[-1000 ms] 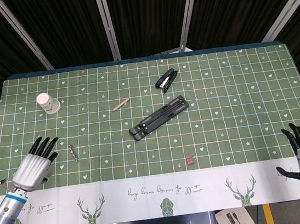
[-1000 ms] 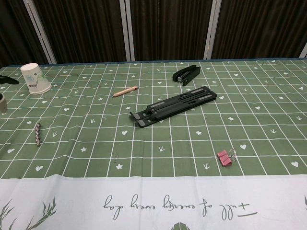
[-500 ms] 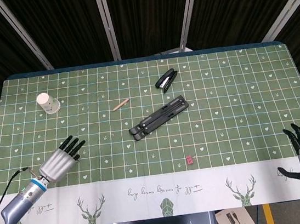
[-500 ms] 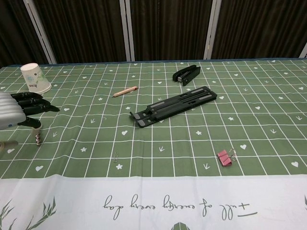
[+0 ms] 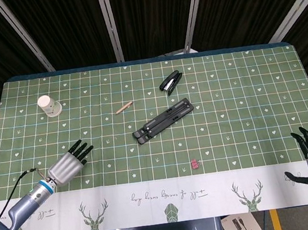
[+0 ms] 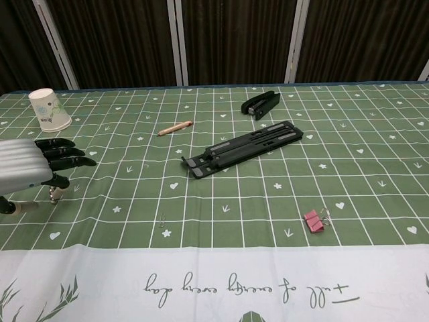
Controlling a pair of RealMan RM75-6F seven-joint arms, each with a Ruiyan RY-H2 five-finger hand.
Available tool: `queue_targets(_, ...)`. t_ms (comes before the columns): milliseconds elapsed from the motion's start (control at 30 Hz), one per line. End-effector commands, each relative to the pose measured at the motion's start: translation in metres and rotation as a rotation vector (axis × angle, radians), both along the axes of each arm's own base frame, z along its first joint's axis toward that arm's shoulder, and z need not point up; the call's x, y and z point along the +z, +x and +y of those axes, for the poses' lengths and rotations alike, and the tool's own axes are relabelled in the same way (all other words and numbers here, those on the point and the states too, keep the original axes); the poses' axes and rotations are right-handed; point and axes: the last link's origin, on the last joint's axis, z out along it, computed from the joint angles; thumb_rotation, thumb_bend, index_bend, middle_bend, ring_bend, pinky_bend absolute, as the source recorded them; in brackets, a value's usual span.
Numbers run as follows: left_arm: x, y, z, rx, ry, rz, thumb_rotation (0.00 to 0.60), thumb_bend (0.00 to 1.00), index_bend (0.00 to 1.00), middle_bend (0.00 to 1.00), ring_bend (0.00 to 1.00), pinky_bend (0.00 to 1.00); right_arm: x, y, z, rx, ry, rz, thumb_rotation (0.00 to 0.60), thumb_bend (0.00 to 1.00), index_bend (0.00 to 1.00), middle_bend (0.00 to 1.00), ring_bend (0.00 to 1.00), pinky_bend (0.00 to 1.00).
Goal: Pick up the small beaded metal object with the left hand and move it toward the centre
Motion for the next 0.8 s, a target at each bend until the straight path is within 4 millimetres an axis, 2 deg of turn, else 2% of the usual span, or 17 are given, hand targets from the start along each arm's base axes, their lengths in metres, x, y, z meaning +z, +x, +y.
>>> queue_targets(33, -0.001, 0.001, 0.002, -0.005, 0.007, -0.004, 0.600, 0.35, 0.43, 0.00, 0.00, 0.00, 0.000, 0.000, 0.000, -0.001, 0.000, -0.001, 0.600, 0.05, 0.12, 0.00, 0.00, 0.10)
queue_targets(800, -0.012, -0.005, 0.008, 0.025, 0.029, -0.015, 0.600, 0.34, 0.44, 0.00, 0.00, 0.00, 0.000, -0.001, 0.000, -0.015, -0.002, -0.004, 0.600, 0.05, 0.11, 0.00, 0.00, 0.10)
